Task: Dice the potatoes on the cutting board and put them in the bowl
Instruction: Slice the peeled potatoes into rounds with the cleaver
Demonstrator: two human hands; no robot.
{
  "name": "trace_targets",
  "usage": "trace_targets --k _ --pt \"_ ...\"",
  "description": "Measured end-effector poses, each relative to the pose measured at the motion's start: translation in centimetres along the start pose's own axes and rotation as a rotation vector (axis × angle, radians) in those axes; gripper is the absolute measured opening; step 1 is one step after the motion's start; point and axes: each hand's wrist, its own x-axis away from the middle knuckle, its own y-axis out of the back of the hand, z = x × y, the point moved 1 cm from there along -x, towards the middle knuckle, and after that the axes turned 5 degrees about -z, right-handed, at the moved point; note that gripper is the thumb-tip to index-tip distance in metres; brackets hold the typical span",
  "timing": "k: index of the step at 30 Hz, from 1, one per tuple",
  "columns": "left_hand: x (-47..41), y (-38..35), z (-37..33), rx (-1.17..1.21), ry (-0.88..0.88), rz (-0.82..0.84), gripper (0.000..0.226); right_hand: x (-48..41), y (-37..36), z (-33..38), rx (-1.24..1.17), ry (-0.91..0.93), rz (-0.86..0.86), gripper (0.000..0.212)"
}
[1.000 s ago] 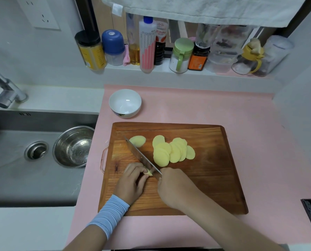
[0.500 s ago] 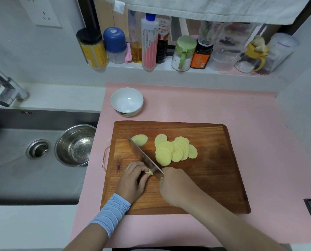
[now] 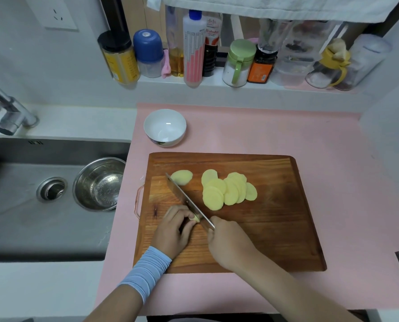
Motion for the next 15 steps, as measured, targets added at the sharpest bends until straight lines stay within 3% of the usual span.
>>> trace_targets --k 15 --pt "-0.5 -0.2 0.2 -0.010 0.069 -0.023 0.015 -0.9 0.2 -0.9 -0.074 -0.026 -0.010 0.018"
